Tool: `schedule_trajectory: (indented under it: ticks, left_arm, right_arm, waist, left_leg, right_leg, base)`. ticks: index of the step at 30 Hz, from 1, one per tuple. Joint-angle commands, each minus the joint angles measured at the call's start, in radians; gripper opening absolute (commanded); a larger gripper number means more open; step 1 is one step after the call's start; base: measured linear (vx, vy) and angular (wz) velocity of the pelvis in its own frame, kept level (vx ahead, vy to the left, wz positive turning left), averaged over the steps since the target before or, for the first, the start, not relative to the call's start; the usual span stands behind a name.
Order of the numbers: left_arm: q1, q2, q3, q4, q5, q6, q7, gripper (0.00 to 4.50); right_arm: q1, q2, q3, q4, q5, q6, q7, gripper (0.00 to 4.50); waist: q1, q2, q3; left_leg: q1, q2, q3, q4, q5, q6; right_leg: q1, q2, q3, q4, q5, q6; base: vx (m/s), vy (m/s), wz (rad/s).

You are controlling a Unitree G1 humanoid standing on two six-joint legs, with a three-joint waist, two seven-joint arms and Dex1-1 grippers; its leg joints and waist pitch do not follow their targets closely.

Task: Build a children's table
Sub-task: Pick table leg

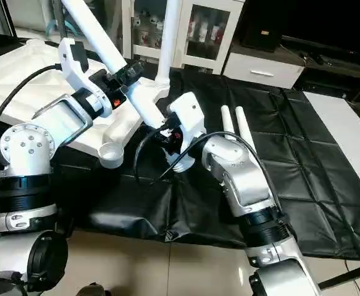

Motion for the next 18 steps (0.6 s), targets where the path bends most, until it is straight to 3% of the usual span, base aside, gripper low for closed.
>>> schedule_trajectory:
  ticks: [1, 3, 6, 9, 10, 11, 13, 15, 17, 18]
  left_arm:
    - [-0.008, 0.011, -0.021, -0.019, -0.005, 0.019, -0.030, 1.77]
    - [-0.001, 0.036, -0.053, -0.036, -0.008, 0.034, -0.093, 1.77]
    - [0.001, 0.067, -0.096, -0.066, -0.029, 0.065, -0.181, 1.77]
    - [-0.005, 0.094, -0.128, -0.086, -0.048, 0.087, -0.254, 1.77]
    - [-0.009, 0.109, -0.146, -0.092, -0.050, 0.088, -0.296, 1.77]
    - [-0.014, 0.120, -0.161, -0.095, -0.049, 0.087, -0.327, 1.77]
    - [-0.028, 0.139, -0.179, -0.093, -0.045, 0.085, -0.371, 1.77]
    - [-0.047, 0.161, -0.196, -0.086, -0.037, 0.080, -0.424, 1.77]
    - [-0.057, 0.178, -0.207, -0.084, -0.033, 0.083, -0.462, 1.75]
    - [-0.060, 0.186, -0.214, -0.082, -0.033, 0.084, -0.476, 1.75]
  right_arm:
    - [-0.023, -0.005, -0.075, -0.021, 0.068, 0.035, 0.015, 2.74]
    - [-0.038, -0.012, -0.114, -0.019, 0.133, 0.085, 0.048, 2.95]
    - [-0.080, -0.072, -0.163, 0.014, 0.220, 0.168, 0.150, 3.18]
    - [-0.114, -0.146, -0.176, 0.054, 0.262, 0.262, 0.245, 3.48]
    - [-0.121, -0.184, -0.164, 0.069, 0.266, 0.293, 0.292, 3.48]
    - [-0.126, -0.213, -0.151, 0.079, 0.267, 0.312, 0.330, 3.72]
    - [-0.126, -0.268, -0.125, 0.077, 0.286, 0.355, 0.414, 3.79]
    - [-0.126, -0.317, -0.102, 0.069, 0.316, 0.407, 0.489, 4.05]
    - [-0.129, -0.335, -0.088, 0.070, 0.318, 0.419, 0.509, 4.23]
    - [-0.132, -0.341, -0.082, 0.075, 0.317, 0.423, 0.515, 4.29]
  waist:
    - [-0.005, 0.026, -0.079]
    - [-0.005, 0.029, -0.078]
    - [-0.003, 0.025, -0.078]
    - [0.000, 0.022, -0.076]
    - [0.000, 0.013, -0.077]
    - [0.004, 0.016, -0.078]
    - [0.006, 0.015, -0.077]
    - [0.008, 0.007, -0.077]
    - [0.006, 0.008, -0.076]
    - [0.006, 0.017, -0.076]
  left_leg:
    - [0.017, 0.009, 0.001, -0.076, -0.309, -0.065]
    - [0.018, 0.010, 0.001, -0.077, -0.312, -0.062]
    - [0.019, 0.010, 0.004, -0.076, -0.294, -0.064]
    - [0.014, 0.009, 0.005, -0.075, -0.275, -0.062]
    - [0.014, 0.009, 0.008, -0.073, -0.266, -0.059]
    - [0.014, 0.008, 0.008, -0.073, -0.254, -0.055]
    - [0.012, 0.009, 0.008, -0.072, -0.244, -0.054]
    - [0.010, 0.009, 0.009, -0.072, -0.230, -0.050]
    - [0.008, 0.009, 0.008, -0.071, -0.224, -0.054]
    - [0.008, 0.009, 0.007, -0.071, -0.230, -0.059]
  right_leg:
    - [0.050, -0.038, 0.032, -0.064, -0.259, -0.121]
    - [0.049, -0.037, 0.032, -0.063, -0.254, -0.126]
    - [0.051, -0.035, 0.032, -0.061, -0.227, -0.137]
    - [0.055, -0.038, 0.033, -0.059, -0.223, -0.146]
    - [0.055, -0.037, 0.033, -0.061, -0.225, -0.147]
    - [0.057, -0.038, 0.032, -0.062, -0.233, -0.146]
    - [0.058, -0.039, 0.033, -0.062, -0.237, -0.144]
    - [0.061, -0.040, 0.033, -0.063, -0.245, -0.140]
    - [0.059, -0.043, 0.032, -0.063, -0.267, -0.143]
    - [0.058, -0.044, 0.032, -0.062, -0.274, -0.146]
  base:
    - [0.000, 0.000, 0.00]
    - [0.000, 0.000, 0.00]
    - [0.000, 0.000, 0.00]
    - [0.000, 0.000, 0.00]
    - [0.000, 0.000, 0.00]
    - [0.000, 0.000, 0.00]
    - [0.000, 0.000, 0.00]
    - [0.000, 0.000, 0.00]
    - [0.000, 0.000, 0.00]
    - [0.000, 0.000, 0.00]
